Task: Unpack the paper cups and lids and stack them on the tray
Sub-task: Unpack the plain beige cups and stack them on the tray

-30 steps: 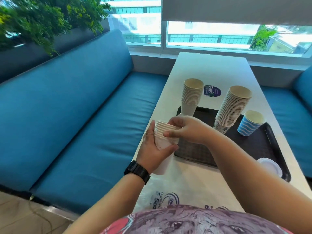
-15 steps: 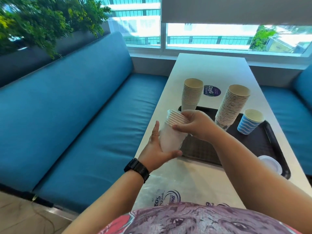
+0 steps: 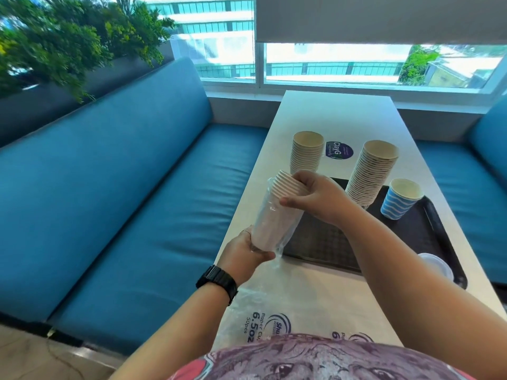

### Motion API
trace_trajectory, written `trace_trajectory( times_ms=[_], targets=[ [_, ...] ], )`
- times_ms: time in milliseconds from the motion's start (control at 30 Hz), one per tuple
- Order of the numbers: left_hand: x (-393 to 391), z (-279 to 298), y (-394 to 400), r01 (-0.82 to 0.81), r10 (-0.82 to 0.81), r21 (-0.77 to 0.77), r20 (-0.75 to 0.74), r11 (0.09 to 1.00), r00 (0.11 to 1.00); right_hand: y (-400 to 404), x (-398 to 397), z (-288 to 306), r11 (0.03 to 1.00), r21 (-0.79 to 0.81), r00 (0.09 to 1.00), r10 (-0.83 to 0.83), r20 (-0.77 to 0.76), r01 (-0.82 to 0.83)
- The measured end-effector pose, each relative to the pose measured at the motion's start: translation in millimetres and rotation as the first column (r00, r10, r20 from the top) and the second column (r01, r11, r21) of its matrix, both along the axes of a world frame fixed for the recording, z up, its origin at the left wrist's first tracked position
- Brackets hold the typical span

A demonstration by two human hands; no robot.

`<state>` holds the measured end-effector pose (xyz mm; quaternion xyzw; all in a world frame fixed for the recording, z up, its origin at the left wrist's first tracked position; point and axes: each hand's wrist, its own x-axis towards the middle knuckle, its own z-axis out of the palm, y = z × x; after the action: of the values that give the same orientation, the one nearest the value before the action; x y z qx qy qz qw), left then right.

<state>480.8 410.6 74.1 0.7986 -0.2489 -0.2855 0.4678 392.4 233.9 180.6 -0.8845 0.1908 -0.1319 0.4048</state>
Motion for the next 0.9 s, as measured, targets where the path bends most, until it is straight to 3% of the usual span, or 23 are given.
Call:
trace_trajectory(
  times_ms=[267, 367, 433, 500, 600, 700, 900],
  targets=[
    [3.8, -10.2, 4.2, -0.042, 0.029, 0.116, 0.107, 0.992, 0.994, -2.8, 1.3, 3.7, 0.998, 0.052, 1.000, -0.026, 0.003, 0.026],
    [2.7, -3.4, 2.6, 0.063, -0.105, 0.190, 0.216, 0.980, 0.971, -1.8, 2.1, 4.0, 0.998, 0.039, 0.999, -0.042, 0.008, 0.041],
    [0.8, 1.5, 2.3, 0.177, -0.232, 0.263, 0.193, 0.948, 0.954, -0.5, 3.1, 3.1, 0.998, 0.022, 0.998, -0.057, 0.012, 0.056],
    [-2.3, 7.0, 1.4, 0.221, -0.256, 0.222, 0.145, 0.950, 0.956, 2.5, 4.0, 1.0, 0.999, 0.000, 0.999, -0.048, -0.005, 0.048],
    [-7.7, 15.9, -5.8, 0.172, -0.176, 0.041, 0.135, 0.984, 0.975, 9.0, 5.7, -4.3, 1.000, 0.003, 1.000, -0.022, -0.021, 0.022],
    [-9.2, 25.8, -17.2, 0.075, -0.053, -0.093, 0.213, 0.993, 0.975, 16.8, 7.9, -8.9, 1.000, 0.012, 1.000, 0.000, -0.017, 0.000],
    [-9.1, 30.3, -26.4, 0.052, 0.042, -0.203, 0.434, 0.978, 0.900, 22.5, 8.3, -8.4, 0.999, 0.045, 1.000, 0.019, 0.004, -0.019]
  ],
)
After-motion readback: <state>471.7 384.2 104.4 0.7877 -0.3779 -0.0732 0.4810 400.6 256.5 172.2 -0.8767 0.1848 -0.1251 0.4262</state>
